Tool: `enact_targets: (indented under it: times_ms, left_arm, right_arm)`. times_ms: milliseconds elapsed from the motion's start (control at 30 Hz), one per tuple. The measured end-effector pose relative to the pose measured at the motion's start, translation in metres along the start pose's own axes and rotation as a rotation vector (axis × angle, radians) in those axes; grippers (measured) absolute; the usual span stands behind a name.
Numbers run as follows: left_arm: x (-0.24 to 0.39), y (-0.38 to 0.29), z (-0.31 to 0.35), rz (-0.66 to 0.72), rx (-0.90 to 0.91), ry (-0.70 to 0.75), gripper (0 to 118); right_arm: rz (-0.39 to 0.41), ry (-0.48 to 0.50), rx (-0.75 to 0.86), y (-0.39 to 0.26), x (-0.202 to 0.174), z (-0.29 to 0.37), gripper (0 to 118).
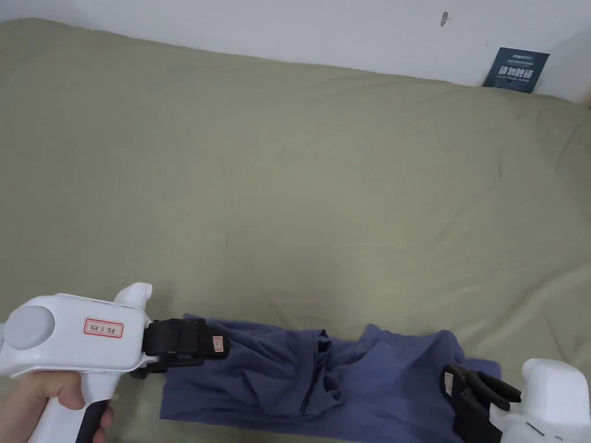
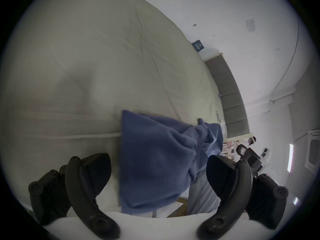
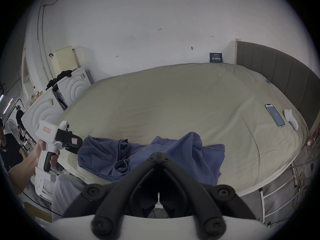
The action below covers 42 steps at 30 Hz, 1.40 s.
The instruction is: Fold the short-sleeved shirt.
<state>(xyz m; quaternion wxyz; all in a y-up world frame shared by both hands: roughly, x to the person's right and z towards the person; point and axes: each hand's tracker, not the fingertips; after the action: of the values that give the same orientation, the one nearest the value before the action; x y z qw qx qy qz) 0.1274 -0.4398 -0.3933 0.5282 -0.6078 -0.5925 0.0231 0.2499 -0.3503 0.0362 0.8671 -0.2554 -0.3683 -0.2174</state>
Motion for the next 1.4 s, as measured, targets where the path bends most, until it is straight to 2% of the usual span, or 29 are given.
enact_targets:
  times_ms: [100, 133, 167, 200, 233, 267, 333, 567, 633, 733, 800, 867, 967, 1100, 1300, 1400]
  left_arm:
    - [0.002, 0.0, -0.005, -0.014, 0.004, -0.001, 110]
    - [0.003, 0.002, -0.004, 0.015, -0.011, -0.088, 99]
    - [0.003, 0.0, -0.003, 0.025, -0.021, -0.109, 80]
    - [0.005, 0.0, -0.007, 0.023, -0.011, -0.062, 39]
    - [0.005, -0.001, -0.015, -0.022, -0.011, 0.056, 23]
    - [0.004, -0.002, -0.022, -0.038, -0.023, 0.092, 23]
    - [-0.002, -0.003, -0.016, 0.052, -0.007, -0.018, 20]
    - [0.01, -0.013, 0.026, 0.036, 0.069, 0.029, 16]
    - [0.015, -0.016, 0.048, 0.019, 0.097, 0.103, 16]
    - [0.015, -0.016, 0.089, 0.071, 0.123, 0.215, 16]
    - [0.024, -0.017, 0.11, 0.037, 0.17, 0.267, 16]
    - [0.039, -0.017, 0.119, -0.025, 0.162, 0.412, 16]
    - [0.068, -0.018, 0.115, -0.063, 0.132, 0.457, 16]
    - [0.126, -0.02, 0.095, -0.206, 0.128, 0.508, 16]
    - [0.202, -0.021, 0.035, -0.264, 0.028, 0.566, 16]
    - [0.229, -0.028, -0.007, -0.358, -0.012, 0.601, 16]
  right_arm:
    - [0.0, -0.003, -0.005, -0.001, 0.0, -0.001, 2]
    - [-0.001, -0.006, -0.007, -0.002, 0.0, -0.001, 2]
    - [-0.004, -0.006, -0.009, -0.002, 0.0, -0.001, 2]
    - [-0.009, -0.005, -0.014, -0.003, 0.002, -0.002, 2]
    - [-0.01, -0.004, -0.018, -0.004, 0.002, -0.003, 2]
    - [-0.009, -0.006, -0.019, -0.005, 0.002, -0.003, 2]
    - [-0.011, -0.008, -0.021, -0.005, 0.004, -0.001, 2]
    - [-0.019, -0.004, 0.004, 0.001, 0.01, 0.004, 2]
    - [-0.025, 0.006, 0.017, 0.003, 0.01, 0.006, 2]
    - [-0.021, 0.023, 0.027, 0.005, 0.01, 0.004, 2]
    - [-0.02, 0.038, 0.03, 0.005, 0.01, 0.003, 2]
    - [-0.019, 0.05, 0.035, 0.005, 0.009, 0.004, 2]
    - [-0.031, 0.064, 0.048, 0.002, 0.01, 0.008, 2]
    - [-0.061, 0.075, 0.05, -0.003, 0.015, 0.015, 2]
    - [-0.048, 0.046, 0.075, -0.008, 0.025, 0.036, 2]
    - [-0.063, 0.037, 0.077, -0.011, 0.032, 0.042, 2]
